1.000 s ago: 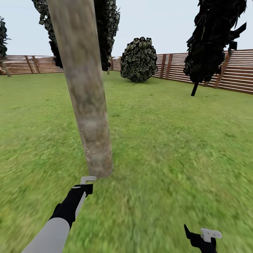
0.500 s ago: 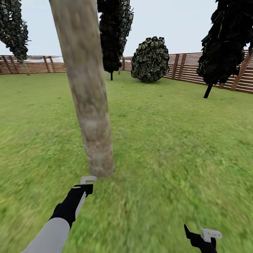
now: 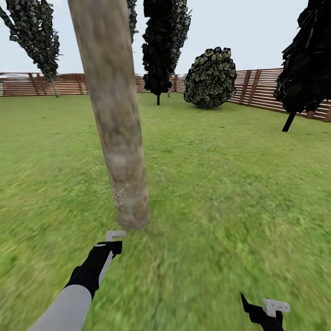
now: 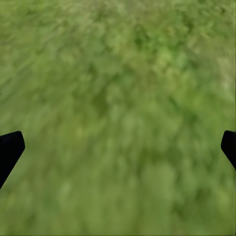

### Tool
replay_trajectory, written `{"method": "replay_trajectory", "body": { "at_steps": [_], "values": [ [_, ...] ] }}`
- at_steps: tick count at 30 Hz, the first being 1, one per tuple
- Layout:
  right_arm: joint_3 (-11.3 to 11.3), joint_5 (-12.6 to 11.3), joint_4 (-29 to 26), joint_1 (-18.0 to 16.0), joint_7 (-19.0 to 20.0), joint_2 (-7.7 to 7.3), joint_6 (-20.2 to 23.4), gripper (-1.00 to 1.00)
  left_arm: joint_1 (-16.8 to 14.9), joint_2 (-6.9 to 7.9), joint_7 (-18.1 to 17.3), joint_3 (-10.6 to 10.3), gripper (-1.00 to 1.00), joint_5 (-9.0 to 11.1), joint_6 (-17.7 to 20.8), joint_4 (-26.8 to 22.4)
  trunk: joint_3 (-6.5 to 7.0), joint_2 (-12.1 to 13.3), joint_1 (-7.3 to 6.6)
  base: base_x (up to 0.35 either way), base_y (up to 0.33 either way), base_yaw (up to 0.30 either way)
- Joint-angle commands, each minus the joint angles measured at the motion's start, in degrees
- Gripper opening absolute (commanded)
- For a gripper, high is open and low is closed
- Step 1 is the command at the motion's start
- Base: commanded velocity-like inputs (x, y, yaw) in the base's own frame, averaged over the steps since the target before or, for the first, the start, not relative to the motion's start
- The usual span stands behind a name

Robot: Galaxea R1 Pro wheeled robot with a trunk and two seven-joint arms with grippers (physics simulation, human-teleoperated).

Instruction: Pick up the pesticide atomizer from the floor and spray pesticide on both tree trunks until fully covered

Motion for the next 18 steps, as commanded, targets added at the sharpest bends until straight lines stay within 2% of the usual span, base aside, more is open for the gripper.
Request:
{"method": "replay_trajectory", "body": {
  "at_steps": [1,4,11,12,13,14,16,18],
  "values": [
    [0.0,0.0,0.0,0.0,0.0,0.0,0.0,1.0,0.0,-0.02,0.0,0.0,-1.0,0.0,0.0,0.0,0.0,0.0,0.0,0.0,-0.277,0.273],
    [0.0,0.0,-0.1,0.0,0.0,-0.01,0.0,1.0,0.0,0.0,0.0,0.0,-1.0,0.0,-0.1,0.1,0.0,0.0,0.0,0.0,-0.172,0.121],
    [0.0,0.0,0.0,0.0,0.0,0.0,-0.1,1.0,-1.0,-0.4,0.0,-0.1,-1.0,0.1,0.6,0.0,0.0,0.0,0.0,0.0,-0.007,0.004],
    [0.0,0.0,0.0,0.0,0.0,0.0,-0.1,1.0,-3.5,-3.08,0.7,-0.6,-1.0,0.0,0.9,0.0,0.0,0.0,0.0,0.0,0.0,0.0],
    [0.0,0.0,0.0,0.0,0.0,-0.02,-0.1,1.0,-4.1,-4.68,1.5,-3.0,-1.0,0.2,1.0,0.0,0.0,0.0,0.0,0.0,0.0,0.0],
    [0.0,0.0,-0.1,0.0,0.0,-0.01,-0.1,1.0,-4.2,-4.96,1.8,-6.3,-1.0,0.6,1.0,-0.3,0.0,0.0,0.0,0.0,0.0,0.0],
    [0.0,0.0,-0.1,0.0,0.0,-0.02,-0.1,1.0,-4.4,-4.96,1.9,-8.3,-1.0,1.7,1.0,-0.7,0.0,0.0,0.0,0.0,0.0,0.0],
    [0.0,0.0,-0.1,0.0,0.0,-0.04,-0.1,1.0,-5.2,-4.96,2.2,-9.0,-1.0,2.6,1.3,-0.9,0.0,0.0,0.0,0.0,0.0,0.0]
  ]
}}
